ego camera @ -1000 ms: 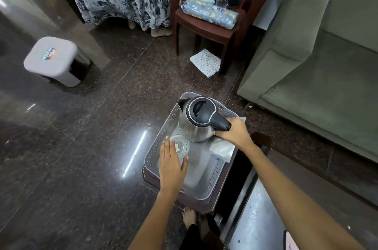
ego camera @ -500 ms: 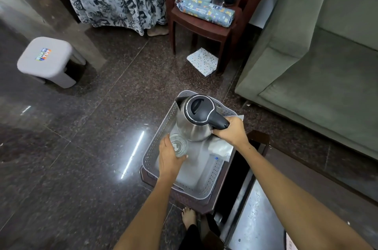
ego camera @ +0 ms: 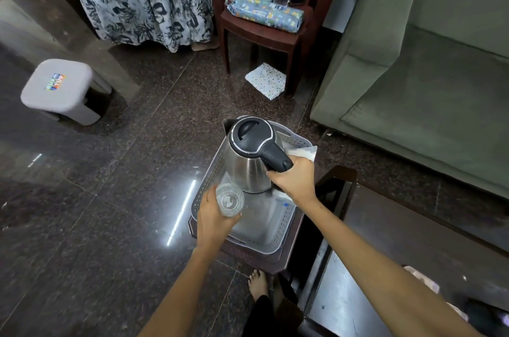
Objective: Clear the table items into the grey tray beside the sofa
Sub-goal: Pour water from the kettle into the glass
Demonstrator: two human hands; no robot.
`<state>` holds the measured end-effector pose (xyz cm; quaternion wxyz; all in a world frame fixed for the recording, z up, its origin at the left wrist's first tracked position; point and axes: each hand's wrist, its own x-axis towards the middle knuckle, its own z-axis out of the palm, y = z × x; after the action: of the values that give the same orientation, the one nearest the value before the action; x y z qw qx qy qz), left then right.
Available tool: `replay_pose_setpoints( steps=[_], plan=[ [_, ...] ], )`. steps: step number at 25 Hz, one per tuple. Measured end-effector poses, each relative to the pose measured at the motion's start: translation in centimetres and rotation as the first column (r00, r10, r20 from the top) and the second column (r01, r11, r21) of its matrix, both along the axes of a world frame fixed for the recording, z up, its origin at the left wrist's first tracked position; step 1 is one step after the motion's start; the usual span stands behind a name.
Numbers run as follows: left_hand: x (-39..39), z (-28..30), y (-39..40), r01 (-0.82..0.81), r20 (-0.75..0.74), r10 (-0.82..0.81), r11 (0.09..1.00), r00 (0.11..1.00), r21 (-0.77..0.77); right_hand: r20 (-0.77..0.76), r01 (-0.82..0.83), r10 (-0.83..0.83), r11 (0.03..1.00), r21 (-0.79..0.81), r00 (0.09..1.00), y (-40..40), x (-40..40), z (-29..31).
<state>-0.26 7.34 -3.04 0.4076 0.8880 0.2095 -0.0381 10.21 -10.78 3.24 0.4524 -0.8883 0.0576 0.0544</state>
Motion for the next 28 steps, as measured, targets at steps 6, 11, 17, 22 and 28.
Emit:
replay_pose_setpoints(
  steps=[6, 11, 17, 22, 28],
  plan=[
    [-1.5, 4.6, -1.4, 0.104, 0.042, -0.107, 0.992, 0.993, 0.075, 0.088, 0.049, -0.058, 0.994, 0.096, 0.994, -3.9, -4.1, 4.7],
    [-4.4, 8.1, -5.5, 0.197, 0.075, -0.204, 0.976, 0.976, 0.095, 0.086, 0.087, -0.095, 0.992, 0.087, 0.992, -11.3, -10.4, 7.9],
    [-10.2, 9.0, -14.8, 0.323, 0.094, -0.331, 0.942, 0.939, 0.089, 0.021, 0.188, -0.188, 0.982, -0.021, 0.982, -23.4, -20.6, 9.0],
    [-15.3, 6.4, -22.7, 0.427, 0.041, -0.428, 0.904, 0.903, 0.034, -0.034, 0.287, -0.292, 0.951, -0.118, 0.956, -31.9, -29.3, 6.1],
    [-17.8, 2.5, -28.7, 0.554, -0.066, -0.551, 0.831, 0.832, 0.038, -0.111, 0.398, -0.412, 0.908, -0.127, 0.904, -36.6, -36.2, 1.9]
  ],
)
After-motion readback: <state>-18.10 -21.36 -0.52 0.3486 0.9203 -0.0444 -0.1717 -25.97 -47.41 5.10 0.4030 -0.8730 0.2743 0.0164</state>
